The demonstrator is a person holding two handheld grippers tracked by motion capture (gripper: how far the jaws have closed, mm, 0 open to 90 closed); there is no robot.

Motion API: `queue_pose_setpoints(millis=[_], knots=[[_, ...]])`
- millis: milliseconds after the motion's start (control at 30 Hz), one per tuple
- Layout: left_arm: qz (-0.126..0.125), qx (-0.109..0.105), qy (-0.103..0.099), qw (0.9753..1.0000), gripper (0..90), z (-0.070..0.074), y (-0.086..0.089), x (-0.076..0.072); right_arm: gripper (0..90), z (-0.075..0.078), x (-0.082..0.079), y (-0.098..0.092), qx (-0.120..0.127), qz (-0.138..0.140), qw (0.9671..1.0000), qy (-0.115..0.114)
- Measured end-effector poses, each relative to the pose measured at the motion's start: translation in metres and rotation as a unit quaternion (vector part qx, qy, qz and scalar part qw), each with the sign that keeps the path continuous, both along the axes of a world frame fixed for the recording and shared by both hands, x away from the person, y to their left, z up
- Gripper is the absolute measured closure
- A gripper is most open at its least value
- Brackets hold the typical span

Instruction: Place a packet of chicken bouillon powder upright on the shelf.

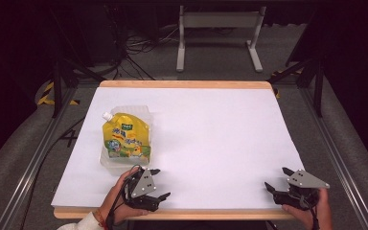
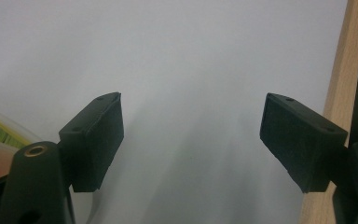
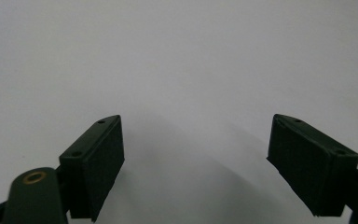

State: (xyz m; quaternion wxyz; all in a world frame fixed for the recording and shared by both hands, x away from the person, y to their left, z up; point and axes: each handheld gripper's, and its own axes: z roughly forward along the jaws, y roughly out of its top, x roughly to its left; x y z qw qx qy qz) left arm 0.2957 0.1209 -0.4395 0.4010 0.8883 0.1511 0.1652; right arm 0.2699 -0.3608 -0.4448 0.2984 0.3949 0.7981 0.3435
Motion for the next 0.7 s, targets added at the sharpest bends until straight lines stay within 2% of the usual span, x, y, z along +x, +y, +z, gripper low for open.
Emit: queue_pose_setpoints(millis=[33, 167, 333, 467, 700], knots=[[-0.002, 0.000, 0.002, 1.0000, 21.6, 0.000, -0.001, 0.000, 18.9, 0.002, -0.003, -0.004, 0.012, -0.007, 0.9999, -0.006], [-0.002, 0.003, 0.006, 1.0000, 21.5, -0.002, -0.002, -0.001, 18.8, 0.004, -0.004, -0.008, 0.023, -0.017, 0.9995, -0.010], [-0.006, -0.002, 0.007, 1.0000, 21.5, -0.001, -0.003, -0.003, 18.4, 0.005, -0.001, -0.006, 0.028, -0.016, 0.9994, -0.011], [-0.009, 0.003, 0.006, 0.9999, 21.4, -0.001, -0.002, -0.003, 18.3, 0.004, 0.001, 0.000, 0.010, -0.007, 0.9998, -0.012], [-0.013, -0.004, 0.006, 0.9999, 21.5, 0.000, -0.003, -0.004, 18.2, 0.005, 0.000, 0.002, 0.008, -0.012, 0.9998, -0.012]])
